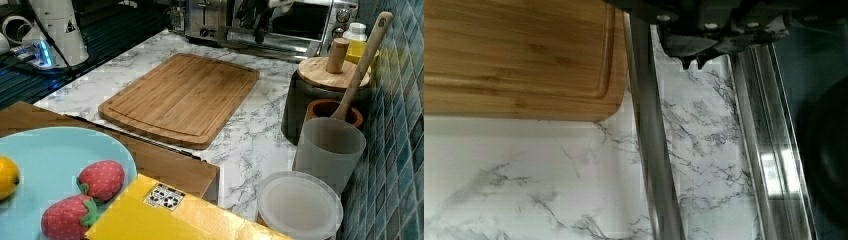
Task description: Close the oven.
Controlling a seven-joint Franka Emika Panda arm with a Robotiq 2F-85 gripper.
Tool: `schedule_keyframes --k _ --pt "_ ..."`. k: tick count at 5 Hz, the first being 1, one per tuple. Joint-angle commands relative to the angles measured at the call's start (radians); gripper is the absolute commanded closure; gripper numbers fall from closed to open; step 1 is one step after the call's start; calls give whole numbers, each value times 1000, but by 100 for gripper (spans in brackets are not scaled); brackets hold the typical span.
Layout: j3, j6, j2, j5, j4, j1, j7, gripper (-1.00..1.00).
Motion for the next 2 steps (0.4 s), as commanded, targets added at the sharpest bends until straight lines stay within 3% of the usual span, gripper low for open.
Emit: schedule_keyframes --k 1,2 --pt "125 -13 -24 -106 250 186 194 100" --pt "129 -26 -32 -196 286 229 283 100"
